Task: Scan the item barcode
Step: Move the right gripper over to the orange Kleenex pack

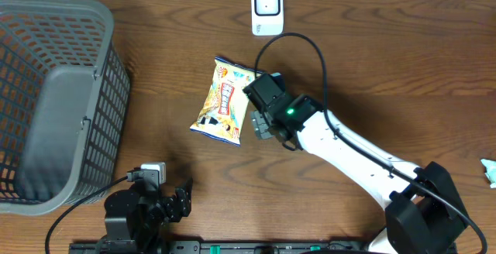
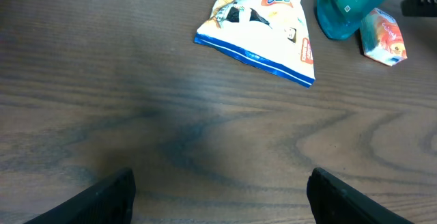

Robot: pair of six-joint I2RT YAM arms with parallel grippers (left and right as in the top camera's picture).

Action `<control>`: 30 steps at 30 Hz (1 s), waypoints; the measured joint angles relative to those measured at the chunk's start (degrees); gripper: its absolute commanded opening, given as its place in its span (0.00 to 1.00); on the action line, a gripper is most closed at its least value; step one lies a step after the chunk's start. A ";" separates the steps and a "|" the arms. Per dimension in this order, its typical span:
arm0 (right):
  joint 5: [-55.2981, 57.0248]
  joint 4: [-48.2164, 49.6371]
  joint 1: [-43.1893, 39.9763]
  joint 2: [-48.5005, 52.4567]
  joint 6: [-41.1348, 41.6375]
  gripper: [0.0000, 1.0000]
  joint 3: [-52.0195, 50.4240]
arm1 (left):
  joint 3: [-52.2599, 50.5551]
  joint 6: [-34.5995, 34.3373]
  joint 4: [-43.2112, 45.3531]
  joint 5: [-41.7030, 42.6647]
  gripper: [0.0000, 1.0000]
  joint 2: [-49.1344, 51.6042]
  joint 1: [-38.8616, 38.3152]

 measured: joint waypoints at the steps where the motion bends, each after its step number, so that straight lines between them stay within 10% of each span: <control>1: 0.28 0.72 0.46 0.07 -0.98 0.82 0.00 | 0.00 0.00 0.02 0.00 0.81 0.00 0.00; 30: 13.31 8.04 1.66 12.22 -19.56 0.72 0.33 | 0.00 0.00 0.00 0.00 0.80 0.00 0.00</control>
